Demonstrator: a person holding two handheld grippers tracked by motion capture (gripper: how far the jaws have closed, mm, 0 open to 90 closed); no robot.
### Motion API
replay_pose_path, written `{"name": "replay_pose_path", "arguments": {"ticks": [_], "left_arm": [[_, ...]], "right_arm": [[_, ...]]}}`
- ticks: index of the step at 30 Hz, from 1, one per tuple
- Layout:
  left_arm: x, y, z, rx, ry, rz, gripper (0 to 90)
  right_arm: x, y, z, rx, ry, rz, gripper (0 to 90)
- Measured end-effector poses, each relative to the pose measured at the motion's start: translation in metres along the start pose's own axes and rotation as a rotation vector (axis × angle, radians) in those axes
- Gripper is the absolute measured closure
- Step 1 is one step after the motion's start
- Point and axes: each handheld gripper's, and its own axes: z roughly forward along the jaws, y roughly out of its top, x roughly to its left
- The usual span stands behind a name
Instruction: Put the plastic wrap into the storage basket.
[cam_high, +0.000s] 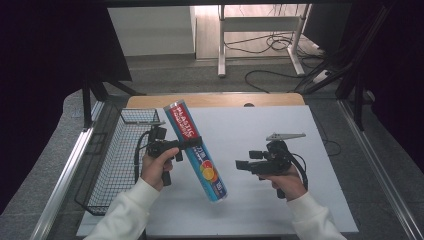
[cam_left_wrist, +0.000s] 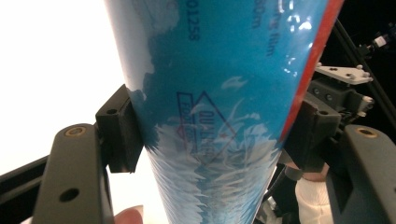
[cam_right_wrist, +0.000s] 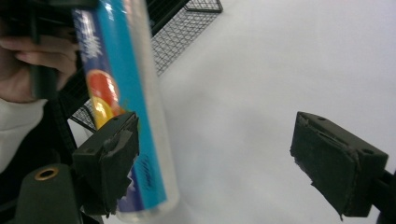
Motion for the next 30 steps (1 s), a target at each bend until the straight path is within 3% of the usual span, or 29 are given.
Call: {"name": "replay_pose_path", "arguments": {"ticks": [4,9,14,19,30], "left_arm": [[0.0,0.002,-0.007,-0.001,-0.004,0.0,31.8],[0.002,0.006,-0.029,-0.003,0.016,0.01,31.8],[0.004,0.008,-0.047,-0.005,0.048,0.015,31.8],[0.008,0.013,-0.071,0.006,0.11,0.017,31.8],[0.009,0.029,-0.119,-0.009,0.176,0.042,31.8]], "right_arm": [[-0.003,-0.001,-0.001,-0.003,-0.005,0.012,15.9],[-0.007,-0.002,-0.004,-0.032,-0.037,0.024,18.3],[-0.009,-0.002,-0.005,-0.04,-0.043,0.034,18.3],[-0.011,-0.004,-0.003,-0.031,-0.047,0.037,18.3],[-0.013,-0.005,-0.003,-0.047,-0.073,0.04,18.3]]}}
